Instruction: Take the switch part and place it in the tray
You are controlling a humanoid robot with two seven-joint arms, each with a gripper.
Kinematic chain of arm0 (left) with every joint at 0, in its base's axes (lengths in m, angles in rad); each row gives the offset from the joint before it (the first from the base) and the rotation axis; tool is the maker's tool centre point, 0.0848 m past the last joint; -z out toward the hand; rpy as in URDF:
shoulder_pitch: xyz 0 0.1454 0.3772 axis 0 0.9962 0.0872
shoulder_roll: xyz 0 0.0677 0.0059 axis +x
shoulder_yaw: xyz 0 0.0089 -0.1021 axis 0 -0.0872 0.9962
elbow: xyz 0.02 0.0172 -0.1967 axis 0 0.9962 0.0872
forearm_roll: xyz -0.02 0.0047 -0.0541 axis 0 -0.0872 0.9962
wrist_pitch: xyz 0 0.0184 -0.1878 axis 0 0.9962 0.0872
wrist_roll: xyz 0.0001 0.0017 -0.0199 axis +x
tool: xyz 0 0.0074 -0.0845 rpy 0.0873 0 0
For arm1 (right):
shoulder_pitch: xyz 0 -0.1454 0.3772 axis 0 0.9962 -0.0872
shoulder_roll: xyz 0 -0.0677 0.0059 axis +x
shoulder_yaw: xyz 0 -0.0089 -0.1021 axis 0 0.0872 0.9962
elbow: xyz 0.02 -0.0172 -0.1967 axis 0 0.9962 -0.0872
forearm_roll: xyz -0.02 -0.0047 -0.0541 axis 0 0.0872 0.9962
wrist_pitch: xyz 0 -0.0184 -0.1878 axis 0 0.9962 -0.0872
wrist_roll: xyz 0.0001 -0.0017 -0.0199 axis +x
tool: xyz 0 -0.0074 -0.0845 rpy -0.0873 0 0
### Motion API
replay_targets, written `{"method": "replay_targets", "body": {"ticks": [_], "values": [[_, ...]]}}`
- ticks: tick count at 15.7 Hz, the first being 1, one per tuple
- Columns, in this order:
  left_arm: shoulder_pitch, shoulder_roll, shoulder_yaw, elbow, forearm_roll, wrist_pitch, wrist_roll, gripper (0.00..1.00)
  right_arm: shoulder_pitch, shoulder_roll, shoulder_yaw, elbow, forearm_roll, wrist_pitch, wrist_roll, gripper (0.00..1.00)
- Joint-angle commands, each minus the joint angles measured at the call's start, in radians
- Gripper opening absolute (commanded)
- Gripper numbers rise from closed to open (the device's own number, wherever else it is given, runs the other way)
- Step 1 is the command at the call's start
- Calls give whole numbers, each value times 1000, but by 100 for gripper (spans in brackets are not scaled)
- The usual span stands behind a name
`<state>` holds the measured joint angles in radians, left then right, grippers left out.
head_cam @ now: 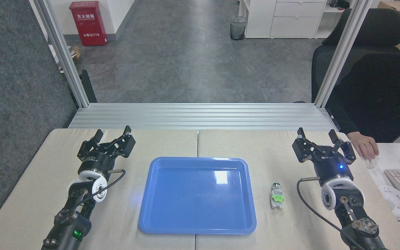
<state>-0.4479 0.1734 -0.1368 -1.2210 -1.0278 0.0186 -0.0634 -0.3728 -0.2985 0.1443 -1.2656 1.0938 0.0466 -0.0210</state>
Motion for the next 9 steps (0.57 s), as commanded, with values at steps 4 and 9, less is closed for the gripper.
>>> {"method": "replay_targets", "body": {"ticks": [4, 9], "values": [[0, 0, 0, 0, 0, 0, 1, 100, 0, -5, -5, -9, 0, -2, 0, 99], [0, 0, -1, 0, 0, 0, 1, 100, 0, -4, -3, -8, 0, -2, 0, 99]]}}
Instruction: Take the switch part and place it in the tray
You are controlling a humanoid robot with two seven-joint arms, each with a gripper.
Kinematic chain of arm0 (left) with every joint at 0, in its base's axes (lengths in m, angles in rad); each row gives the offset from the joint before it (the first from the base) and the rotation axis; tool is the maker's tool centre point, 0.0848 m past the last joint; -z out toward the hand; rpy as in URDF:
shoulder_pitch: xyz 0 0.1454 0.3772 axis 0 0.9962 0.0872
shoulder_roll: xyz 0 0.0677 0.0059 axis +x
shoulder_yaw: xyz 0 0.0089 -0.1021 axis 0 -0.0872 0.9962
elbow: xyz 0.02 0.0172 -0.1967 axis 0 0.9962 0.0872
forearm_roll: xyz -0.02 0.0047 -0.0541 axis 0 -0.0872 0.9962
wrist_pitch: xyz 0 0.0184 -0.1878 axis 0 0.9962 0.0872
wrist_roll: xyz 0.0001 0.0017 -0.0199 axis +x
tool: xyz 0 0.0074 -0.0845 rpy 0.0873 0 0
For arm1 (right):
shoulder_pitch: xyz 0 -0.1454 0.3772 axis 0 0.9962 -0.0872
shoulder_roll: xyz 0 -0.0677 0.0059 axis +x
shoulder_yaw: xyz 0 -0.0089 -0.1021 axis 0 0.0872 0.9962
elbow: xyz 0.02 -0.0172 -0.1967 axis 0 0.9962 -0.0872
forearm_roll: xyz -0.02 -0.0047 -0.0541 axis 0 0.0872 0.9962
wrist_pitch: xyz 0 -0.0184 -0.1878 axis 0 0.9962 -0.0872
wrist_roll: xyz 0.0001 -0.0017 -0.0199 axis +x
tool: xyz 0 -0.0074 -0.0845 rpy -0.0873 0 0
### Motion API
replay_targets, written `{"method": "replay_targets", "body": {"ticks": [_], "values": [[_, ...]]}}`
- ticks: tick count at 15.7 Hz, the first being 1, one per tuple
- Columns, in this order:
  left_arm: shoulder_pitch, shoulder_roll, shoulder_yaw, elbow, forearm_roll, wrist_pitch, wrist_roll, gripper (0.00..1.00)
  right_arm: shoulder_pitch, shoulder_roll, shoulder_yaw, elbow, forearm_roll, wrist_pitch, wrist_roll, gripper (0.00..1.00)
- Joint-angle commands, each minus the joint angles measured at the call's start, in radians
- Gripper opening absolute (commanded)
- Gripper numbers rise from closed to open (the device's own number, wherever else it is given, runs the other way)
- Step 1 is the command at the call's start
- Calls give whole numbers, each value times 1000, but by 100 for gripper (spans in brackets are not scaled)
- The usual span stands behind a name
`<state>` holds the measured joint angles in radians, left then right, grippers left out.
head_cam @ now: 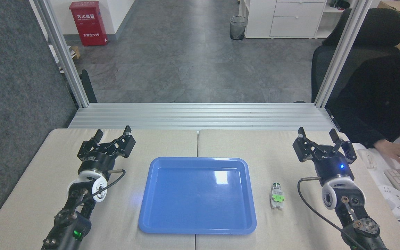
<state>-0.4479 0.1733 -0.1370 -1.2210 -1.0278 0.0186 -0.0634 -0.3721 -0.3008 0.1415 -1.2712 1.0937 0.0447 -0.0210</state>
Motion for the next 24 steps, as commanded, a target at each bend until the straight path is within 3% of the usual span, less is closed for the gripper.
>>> {"method": "replay_targets", "body": {"ticks": [1, 8, 10, 12, 16, 20, 24], "values": [[0, 0, -1, 0, 0, 0, 1, 100, -1, -1, 0, -2, 0, 0, 0, 99], [0, 0, -1, 0, 0, 0, 1, 100, 4, -1, 12, 0, 0, -2, 4, 99], [0, 0, 0, 0, 0, 0, 1, 100, 51, 9, 24, 3, 0, -2, 15, 99], [0, 0, 0, 0, 0, 0, 1, 100, 106, 37, 107, 6, 6, 3, 41, 99], [0, 0, 0, 0, 0, 0, 1, 100, 185, 146, 141, 32, 41, 68, 72, 97], [0, 0, 0, 0, 0, 0, 1, 100, 225, 181, 151, 67, 43, 107, 73, 96], [0, 0, -1, 0, 0, 0, 1, 100, 225, 180, 153, 87, 43, 107, 73, 89]]}}
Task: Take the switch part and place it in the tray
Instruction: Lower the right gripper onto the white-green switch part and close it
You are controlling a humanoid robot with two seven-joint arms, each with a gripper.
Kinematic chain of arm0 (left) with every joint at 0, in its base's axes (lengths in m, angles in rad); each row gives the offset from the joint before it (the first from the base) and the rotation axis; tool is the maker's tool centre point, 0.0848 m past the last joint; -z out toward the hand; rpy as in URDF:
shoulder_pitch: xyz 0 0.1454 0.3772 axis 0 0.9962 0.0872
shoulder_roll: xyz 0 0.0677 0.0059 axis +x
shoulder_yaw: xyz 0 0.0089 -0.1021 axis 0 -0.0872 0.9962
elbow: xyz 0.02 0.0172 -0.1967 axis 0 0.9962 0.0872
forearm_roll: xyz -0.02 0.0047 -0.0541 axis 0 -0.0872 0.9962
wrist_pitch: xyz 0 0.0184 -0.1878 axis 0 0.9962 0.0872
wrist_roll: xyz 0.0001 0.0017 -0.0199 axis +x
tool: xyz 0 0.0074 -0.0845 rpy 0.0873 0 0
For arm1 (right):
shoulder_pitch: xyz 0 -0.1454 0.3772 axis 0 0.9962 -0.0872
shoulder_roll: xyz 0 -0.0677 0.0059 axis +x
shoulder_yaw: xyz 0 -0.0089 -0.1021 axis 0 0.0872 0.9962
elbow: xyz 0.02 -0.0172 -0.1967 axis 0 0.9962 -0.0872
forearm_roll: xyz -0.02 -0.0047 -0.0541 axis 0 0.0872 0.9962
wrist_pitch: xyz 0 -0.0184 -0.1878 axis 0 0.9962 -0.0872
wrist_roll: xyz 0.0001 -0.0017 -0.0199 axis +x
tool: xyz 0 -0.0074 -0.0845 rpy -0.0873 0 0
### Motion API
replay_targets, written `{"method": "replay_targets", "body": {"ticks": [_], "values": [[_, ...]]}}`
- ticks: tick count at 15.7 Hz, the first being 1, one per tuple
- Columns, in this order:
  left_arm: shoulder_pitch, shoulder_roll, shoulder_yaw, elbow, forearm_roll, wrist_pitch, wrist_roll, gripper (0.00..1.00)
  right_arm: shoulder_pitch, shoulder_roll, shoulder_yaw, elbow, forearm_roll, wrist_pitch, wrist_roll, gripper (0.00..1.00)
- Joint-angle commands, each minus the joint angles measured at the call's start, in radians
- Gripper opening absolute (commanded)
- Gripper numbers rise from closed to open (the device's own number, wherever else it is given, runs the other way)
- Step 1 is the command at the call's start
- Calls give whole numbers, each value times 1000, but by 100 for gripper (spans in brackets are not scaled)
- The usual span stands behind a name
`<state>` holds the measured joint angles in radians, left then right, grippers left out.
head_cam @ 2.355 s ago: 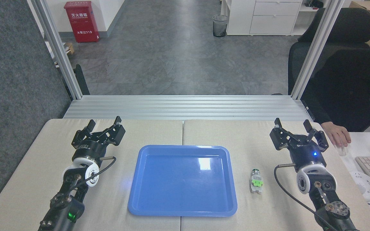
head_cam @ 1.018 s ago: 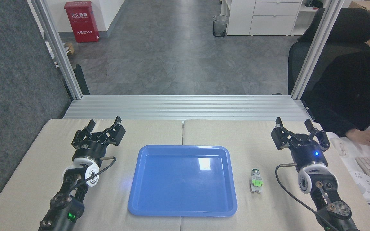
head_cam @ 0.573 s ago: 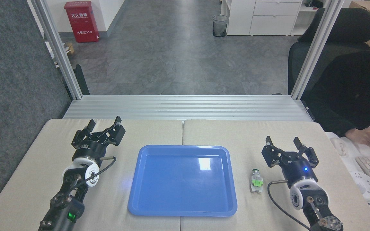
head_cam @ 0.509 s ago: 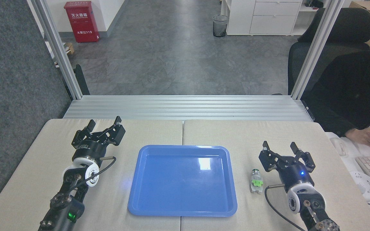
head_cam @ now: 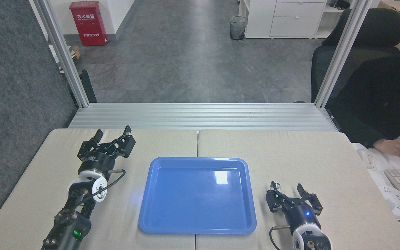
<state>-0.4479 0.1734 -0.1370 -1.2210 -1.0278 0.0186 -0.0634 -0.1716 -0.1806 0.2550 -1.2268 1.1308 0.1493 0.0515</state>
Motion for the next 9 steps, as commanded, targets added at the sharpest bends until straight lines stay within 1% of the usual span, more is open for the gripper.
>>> {"method": "replay_targets", "body": {"ticks": [1, 4, 5, 6, 7, 9], "values": [[0, 0, -1, 0, 0, 0, 1, 100, 23, 58, 40, 52, 4, 3, 1, 88], [0, 0, -1, 0, 0, 0, 1, 100, 17, 59, 41, 55, -3, 0, -1, 85], [0, 0, 0, 0, 0, 0, 1, 100, 17, 58, 43, 55, -2, 0, -1, 82], [0, 0, -1, 0, 0, 0, 1, 100, 17, 58, 47, 55, -2, 0, 1, 74], [0, 0, 0, 0, 0, 0, 1, 100, 17, 58, 46, 55, -2, 0, 1, 60], [0, 0, 0, 0, 0, 0, 1, 100, 17, 58, 44, 55, -5, 0, 1, 28]]}}
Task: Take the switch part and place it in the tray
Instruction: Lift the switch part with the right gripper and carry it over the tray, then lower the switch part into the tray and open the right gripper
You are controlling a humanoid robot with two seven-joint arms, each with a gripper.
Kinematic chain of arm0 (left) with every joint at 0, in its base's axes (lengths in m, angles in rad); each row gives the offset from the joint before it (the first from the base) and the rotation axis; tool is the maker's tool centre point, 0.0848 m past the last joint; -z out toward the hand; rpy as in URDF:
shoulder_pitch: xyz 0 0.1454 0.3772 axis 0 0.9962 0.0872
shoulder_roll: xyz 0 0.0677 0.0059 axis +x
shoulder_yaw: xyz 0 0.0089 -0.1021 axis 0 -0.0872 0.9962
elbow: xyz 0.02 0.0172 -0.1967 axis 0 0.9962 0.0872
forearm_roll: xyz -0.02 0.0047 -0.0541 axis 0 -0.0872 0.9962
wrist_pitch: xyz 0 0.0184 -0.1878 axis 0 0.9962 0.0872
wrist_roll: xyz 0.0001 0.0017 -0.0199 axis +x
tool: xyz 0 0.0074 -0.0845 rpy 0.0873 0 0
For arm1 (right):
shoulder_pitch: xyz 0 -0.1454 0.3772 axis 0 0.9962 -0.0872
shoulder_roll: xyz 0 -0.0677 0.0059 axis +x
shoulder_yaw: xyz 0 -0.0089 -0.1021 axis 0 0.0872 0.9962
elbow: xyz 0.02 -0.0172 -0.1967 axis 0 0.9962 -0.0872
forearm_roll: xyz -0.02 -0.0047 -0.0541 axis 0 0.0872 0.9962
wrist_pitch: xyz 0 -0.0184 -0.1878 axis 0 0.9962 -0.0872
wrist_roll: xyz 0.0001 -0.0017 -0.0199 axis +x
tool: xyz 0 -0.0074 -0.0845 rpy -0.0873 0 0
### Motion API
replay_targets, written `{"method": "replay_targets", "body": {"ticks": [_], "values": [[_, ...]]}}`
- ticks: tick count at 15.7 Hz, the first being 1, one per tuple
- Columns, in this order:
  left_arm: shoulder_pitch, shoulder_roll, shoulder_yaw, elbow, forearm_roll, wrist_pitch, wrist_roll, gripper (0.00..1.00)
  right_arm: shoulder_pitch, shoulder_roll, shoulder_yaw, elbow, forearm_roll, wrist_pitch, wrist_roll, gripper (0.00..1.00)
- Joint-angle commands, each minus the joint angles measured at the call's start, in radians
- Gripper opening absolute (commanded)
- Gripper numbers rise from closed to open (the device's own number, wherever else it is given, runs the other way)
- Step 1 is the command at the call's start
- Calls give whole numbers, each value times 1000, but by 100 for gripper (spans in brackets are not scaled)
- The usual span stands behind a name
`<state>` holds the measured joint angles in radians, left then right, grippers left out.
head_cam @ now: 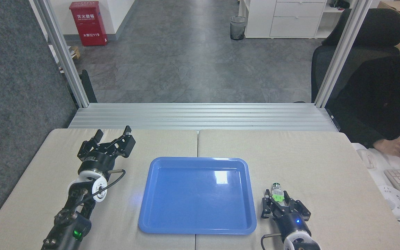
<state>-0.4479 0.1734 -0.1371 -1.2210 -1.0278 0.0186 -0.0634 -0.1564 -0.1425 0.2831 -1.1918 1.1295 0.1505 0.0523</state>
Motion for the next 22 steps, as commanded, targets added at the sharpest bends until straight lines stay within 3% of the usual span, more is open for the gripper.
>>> {"method": "replay_targets", "body": {"ticks": [1, 3, 7, 8, 9, 11, 13, 14, 18, 20, 21, 22], "values": [[0, 0, 1, 0, 0, 0, 1, 100, -2, 20, 16, 18, -5, -2, 0, 18], [0, 0, -1, 0, 0, 0, 1, 100, -3, 20, 4, 8, -7, -2, 0, 6], [0, 0, 1, 0, 0, 0, 1, 100, -87, 20, -50, -83, -8, 1, -8, 6], [0, 0, 1, 0, 0, 0, 1, 100, -106, 32, -35, -118, -7, 0, -6, 6], [0, 0, 1, 0, 0, 0, 1, 100, -126, 78, 14, -136, -1, -2, -2, 6], [0, 0, 1, 0, 0, 0, 1, 100, -146, 129, 155, -135, 18, 3, 4, 6], [0, 0, -1, 0, 0, 0, 1, 100, -147, 197, 264, -89, 47, -5, 9, 6], [-2, 0, 1, 0, 0, 0, 1, 100, -147, 216, 287, -18, 49, -8, 12, 6], [0, 0, 1, 0, 0, 0, 1, 100, -169, 239, 317, 168, 50, -46, 12, 6], [0, 0, 1, 0, 0, 0, 1, 100, -169, 239, 303, 199, 50, -37, 12, 27], [0, 0, 1, 0, 0, 0, 1, 100, -169, 239, 298, 199, 49, -35, 9, 60], [0, 0, -1, 0, 0, 0, 1, 100, -169, 239, 289, 199, 43, -26, -3, 99]]}}
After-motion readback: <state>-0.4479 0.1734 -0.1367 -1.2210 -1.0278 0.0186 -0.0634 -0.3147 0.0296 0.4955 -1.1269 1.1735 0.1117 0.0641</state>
